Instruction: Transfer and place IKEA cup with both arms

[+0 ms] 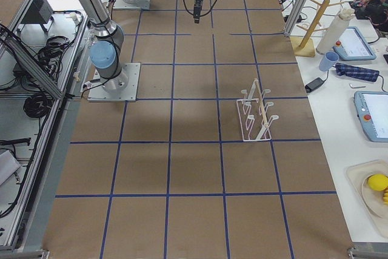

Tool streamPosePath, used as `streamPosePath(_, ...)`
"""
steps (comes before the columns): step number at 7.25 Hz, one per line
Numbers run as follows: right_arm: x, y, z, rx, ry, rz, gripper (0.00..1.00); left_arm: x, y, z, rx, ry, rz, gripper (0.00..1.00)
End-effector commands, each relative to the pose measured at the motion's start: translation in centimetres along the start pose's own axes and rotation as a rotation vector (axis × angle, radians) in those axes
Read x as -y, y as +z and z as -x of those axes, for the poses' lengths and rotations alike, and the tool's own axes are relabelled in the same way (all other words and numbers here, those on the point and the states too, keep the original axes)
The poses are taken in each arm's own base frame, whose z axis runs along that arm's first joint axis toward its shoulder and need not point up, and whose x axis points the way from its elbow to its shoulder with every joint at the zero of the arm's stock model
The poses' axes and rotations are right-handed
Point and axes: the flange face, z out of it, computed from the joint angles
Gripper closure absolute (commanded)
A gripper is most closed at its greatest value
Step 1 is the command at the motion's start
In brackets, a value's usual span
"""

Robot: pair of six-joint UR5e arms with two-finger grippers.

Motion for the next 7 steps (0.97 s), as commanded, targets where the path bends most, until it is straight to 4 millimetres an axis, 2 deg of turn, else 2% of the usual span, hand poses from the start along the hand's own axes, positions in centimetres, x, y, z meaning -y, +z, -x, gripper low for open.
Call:
streamPosePath(1,-0.2,0.1,-0.1,-0.003,0.003,0.012,0.0,8.6,-3.6,-6.6,0.002,-0.13,0.019,0.08)
streamPosePath(2,-0.1,-0.1,-0.2,-0.001,0.006,0.006,0.0,12.1,-3.9,-9.9,-0.001,-0.175,0.03,0.08)
streamPosePath(3,-0.2,-0.1,0.1,0.007,0.001,0.007,0.0,15.0,-4.4,-13.5,-0.006,-0.267,0.031,0.04)
streamPosePath(4,-0.2,0.0,0.1,-0.001,0.0,0.008,0.0,18.2,-4.7,-17.9,0.004,-0.329,0.037,0.0)
streamPosePath(5,-0.2,0.0,0.1,-0.001,0.0,0.008,0.0,20.7,-5.4,-22.7,0.022,-0.358,0.045,0.0)
streamPosePath(7,-0.2,0.1,0.0,-0.003,0.003,0.011,0.0,25.8,-6.8,-30.1,0.043,-0.51,0.023,0.0)
